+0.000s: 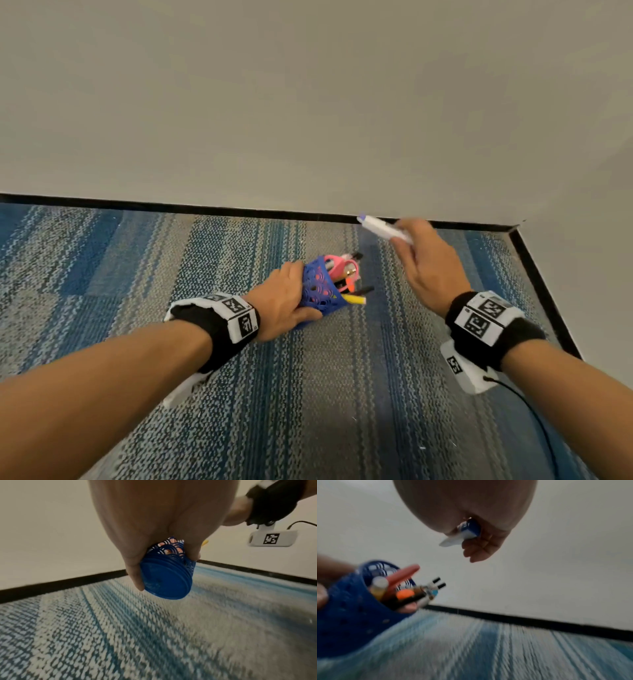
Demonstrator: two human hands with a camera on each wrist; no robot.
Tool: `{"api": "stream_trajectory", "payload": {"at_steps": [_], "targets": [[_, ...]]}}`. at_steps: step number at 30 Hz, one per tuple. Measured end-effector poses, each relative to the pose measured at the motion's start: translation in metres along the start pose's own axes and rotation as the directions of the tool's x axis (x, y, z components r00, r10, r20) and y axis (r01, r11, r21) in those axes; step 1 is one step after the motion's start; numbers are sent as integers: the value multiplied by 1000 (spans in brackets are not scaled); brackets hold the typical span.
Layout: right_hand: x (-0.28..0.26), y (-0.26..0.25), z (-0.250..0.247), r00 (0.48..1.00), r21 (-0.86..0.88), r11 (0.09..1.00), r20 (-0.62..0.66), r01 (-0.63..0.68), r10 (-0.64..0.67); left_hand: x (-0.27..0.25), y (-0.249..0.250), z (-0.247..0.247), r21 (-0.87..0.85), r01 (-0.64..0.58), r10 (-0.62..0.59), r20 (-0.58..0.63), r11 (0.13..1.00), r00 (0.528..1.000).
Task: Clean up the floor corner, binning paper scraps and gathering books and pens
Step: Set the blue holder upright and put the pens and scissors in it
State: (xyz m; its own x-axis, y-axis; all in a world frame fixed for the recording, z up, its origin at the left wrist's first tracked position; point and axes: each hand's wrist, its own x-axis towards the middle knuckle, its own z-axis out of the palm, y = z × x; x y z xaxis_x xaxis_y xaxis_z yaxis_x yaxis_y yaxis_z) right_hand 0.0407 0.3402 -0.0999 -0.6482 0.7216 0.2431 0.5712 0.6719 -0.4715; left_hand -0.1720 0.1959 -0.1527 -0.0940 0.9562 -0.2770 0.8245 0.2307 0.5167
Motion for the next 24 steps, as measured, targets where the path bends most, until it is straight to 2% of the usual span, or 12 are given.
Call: {"api": "stream_trajectory", "payload": {"at_steps": [2,3,5,8,11,15,17,19,20,22,24], "targets": [[7,-26,-31,996,45,996,-54,72,-70,-9,14,-29,-83,4,-8,-43,997,999],[6,-39,-45,994,55,993,-29,103,-101,-17,23,-44,-119,2,-10,-70,993,997],[-1,-69,-70,986,74,990,99,123,-130,-40,44,-74,-183,2,-20,-95,983,995],[-11,-116,-110,955,78,985,246,152,-167,-83,80,-120,-234,11,-29,-72,972,997],[-20,-169,-154,942,97,976,257,195,-214,-131,120,-156,-270,-12,-11,-84,963,996],[-42,-256,-252,930,31,974,293,223,-222,-204,200,-220,-397,36,-73,-77,917,994],[-51,-289,-316,947,98,987,285,125,-148,-240,243,-259,-473,52,-112,-100,880,989],[-65,-317,-381,986,187,980,162,-75,45,-275,289,-298,-532,63,-146,-115,844,983],[-74,-330,-410,980,226,957,124,-180,155,-292,311,-317,-551,67,-163,-128,832,978],[-95,-357,-459,918,314,863,175,-395,356,-325,352,-353,-574,55,-173,-153,817,973],[-110,-382,-496,822,397,722,323,-567,469,-354,384,-379,-575,19,-139,-165,818,976]]}}
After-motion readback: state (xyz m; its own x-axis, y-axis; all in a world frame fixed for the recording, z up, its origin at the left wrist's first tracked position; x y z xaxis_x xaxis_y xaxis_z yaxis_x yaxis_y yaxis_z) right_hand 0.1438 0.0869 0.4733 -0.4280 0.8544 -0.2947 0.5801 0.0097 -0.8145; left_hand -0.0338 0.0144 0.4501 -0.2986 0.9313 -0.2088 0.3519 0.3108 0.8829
